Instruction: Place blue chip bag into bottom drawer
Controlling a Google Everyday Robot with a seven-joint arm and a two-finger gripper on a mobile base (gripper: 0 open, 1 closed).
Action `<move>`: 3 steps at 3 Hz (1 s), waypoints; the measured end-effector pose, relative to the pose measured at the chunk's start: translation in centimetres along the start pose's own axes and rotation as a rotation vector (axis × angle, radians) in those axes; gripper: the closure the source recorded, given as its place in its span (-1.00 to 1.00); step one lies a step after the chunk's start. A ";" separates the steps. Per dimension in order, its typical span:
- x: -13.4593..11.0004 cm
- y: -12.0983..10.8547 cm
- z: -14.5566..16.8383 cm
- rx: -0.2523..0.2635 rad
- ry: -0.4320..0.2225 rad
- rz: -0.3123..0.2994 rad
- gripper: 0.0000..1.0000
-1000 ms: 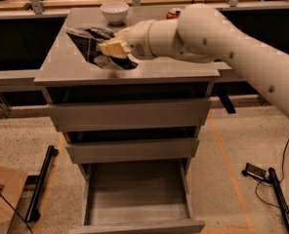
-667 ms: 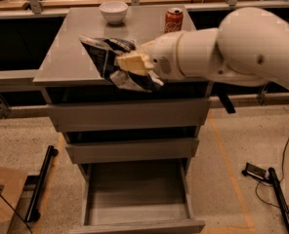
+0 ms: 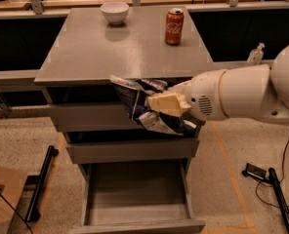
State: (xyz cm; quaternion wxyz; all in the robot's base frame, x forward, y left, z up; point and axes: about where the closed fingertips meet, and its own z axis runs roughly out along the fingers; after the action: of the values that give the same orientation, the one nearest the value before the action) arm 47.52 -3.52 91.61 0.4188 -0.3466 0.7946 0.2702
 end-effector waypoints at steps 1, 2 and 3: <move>-0.7 -0.9 2.5 -0.043 0.031 -0.027 1.00; 2.2 -2.0 8.8 -0.144 0.109 -0.005 1.00; 8.6 -3.0 13.6 -0.219 0.236 0.095 1.00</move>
Offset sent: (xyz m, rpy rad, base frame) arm 0.0898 0.0761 -0.1573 -0.0139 0.2714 0.2492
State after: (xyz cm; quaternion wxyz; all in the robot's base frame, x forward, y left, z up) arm 52.80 1.63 77.07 0.2692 -0.3815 0.8196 0.3321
